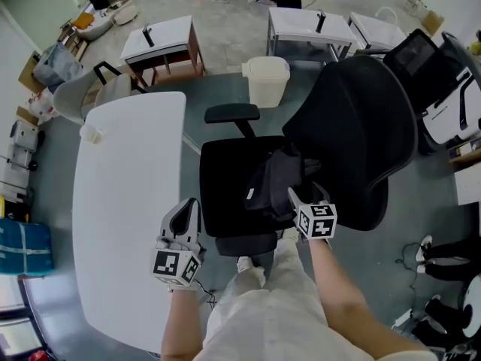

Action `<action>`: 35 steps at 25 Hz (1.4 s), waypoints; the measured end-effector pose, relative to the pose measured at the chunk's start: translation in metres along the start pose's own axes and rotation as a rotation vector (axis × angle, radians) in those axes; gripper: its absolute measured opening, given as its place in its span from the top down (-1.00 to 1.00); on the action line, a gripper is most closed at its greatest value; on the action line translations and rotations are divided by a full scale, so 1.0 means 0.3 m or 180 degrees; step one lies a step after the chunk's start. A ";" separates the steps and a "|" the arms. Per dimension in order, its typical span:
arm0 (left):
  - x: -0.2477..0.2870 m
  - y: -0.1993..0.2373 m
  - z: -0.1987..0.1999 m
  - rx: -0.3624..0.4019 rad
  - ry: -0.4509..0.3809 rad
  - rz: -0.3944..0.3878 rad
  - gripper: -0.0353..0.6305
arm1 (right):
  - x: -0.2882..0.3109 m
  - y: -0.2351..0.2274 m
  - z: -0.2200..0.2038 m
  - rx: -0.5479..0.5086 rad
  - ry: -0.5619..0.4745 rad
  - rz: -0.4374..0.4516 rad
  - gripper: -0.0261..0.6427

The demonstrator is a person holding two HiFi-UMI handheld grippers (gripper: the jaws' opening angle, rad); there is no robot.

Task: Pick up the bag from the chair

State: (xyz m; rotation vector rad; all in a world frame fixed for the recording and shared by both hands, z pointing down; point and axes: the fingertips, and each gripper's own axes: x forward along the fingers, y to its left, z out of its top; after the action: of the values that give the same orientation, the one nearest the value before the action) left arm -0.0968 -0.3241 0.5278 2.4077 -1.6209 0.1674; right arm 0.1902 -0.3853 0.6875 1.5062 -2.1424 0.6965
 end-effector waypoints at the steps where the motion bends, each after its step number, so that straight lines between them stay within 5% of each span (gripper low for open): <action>1: 0.002 0.001 -0.001 0.0008 0.0002 0.0003 0.81 | 0.007 -0.004 -0.005 0.0007 0.0026 -0.0016 0.11; 17: -0.013 0.021 0.031 0.0028 -0.0040 0.0085 0.81 | 0.089 -0.008 -0.030 0.0025 0.0340 -0.0040 0.10; 35: -0.009 0.033 0.045 0.0015 -0.0084 0.0156 0.81 | 0.090 0.015 -0.032 -0.0128 0.0445 -0.0043 0.70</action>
State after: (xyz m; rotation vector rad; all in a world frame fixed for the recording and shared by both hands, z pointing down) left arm -0.1074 -0.3289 0.5154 2.3846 -1.6939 0.1484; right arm 0.1781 -0.3978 0.7104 1.4072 -2.0286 0.7274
